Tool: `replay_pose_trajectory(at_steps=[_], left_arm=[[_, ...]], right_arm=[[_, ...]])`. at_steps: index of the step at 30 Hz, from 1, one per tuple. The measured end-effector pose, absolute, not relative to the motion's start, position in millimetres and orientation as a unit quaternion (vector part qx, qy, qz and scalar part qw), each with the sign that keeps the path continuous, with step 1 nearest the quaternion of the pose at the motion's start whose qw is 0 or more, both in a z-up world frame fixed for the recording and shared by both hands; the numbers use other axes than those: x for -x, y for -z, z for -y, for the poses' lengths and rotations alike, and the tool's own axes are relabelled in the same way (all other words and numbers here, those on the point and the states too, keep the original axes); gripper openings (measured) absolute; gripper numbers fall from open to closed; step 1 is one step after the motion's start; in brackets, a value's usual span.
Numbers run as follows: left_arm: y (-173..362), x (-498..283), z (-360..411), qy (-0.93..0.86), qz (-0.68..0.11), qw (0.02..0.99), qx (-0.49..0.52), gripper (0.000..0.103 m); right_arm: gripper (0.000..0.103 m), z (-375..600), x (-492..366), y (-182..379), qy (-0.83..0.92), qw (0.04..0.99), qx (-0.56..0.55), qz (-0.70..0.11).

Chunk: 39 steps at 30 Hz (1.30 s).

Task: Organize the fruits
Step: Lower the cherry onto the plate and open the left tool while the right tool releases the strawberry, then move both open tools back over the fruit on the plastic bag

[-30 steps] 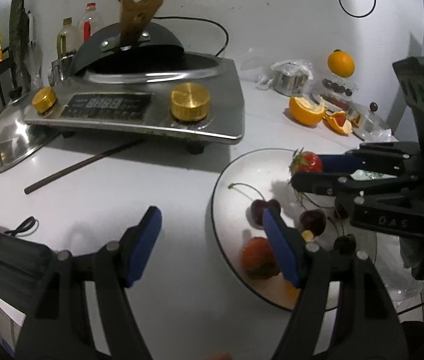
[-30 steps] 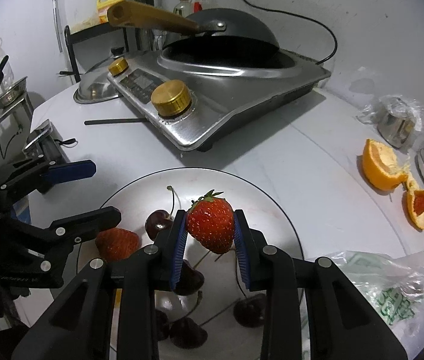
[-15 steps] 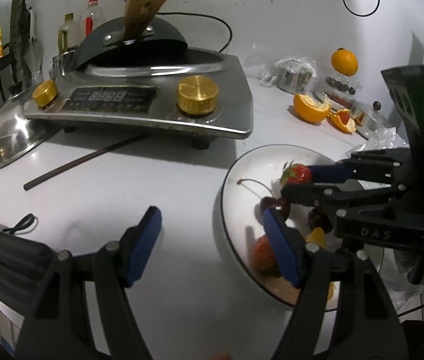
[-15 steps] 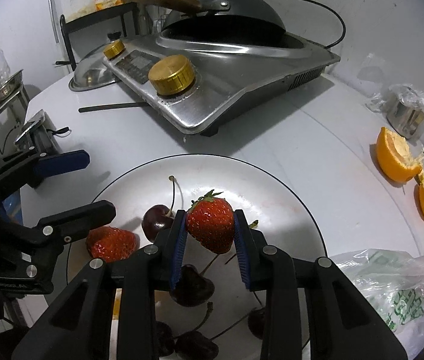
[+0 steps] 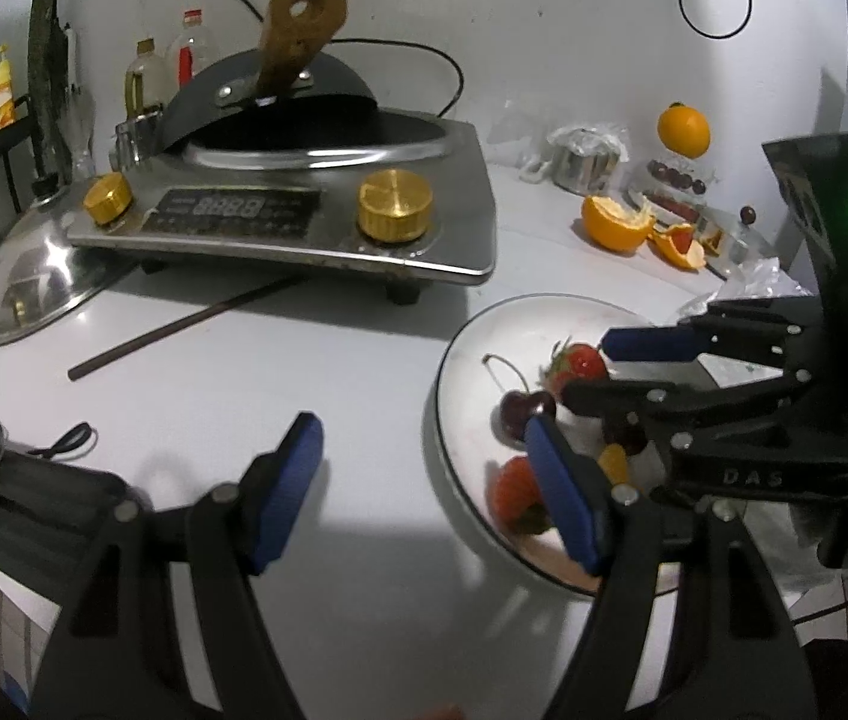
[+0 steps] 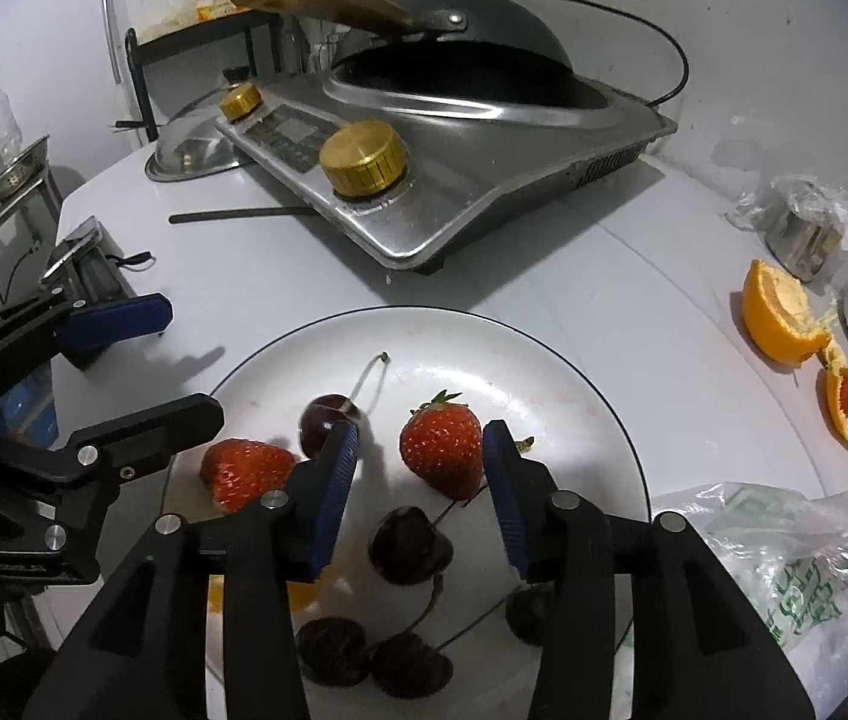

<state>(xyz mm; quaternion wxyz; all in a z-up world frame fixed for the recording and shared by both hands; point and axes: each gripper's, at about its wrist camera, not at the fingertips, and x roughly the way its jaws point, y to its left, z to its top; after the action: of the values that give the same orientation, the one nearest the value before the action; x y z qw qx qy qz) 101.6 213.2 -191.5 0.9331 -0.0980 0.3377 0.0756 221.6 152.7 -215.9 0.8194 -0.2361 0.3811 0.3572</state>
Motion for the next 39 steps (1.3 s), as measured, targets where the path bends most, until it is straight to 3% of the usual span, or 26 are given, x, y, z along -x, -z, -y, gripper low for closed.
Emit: replay_pose_trajectory(at_steps=[39], left_arm=[[149, -94, -115, -0.046, -0.325, 0.944, 0.039, 0.072]], right_arm=[[0.046, -40, -174, 163, -0.324, 0.862, 0.196, -0.336]])
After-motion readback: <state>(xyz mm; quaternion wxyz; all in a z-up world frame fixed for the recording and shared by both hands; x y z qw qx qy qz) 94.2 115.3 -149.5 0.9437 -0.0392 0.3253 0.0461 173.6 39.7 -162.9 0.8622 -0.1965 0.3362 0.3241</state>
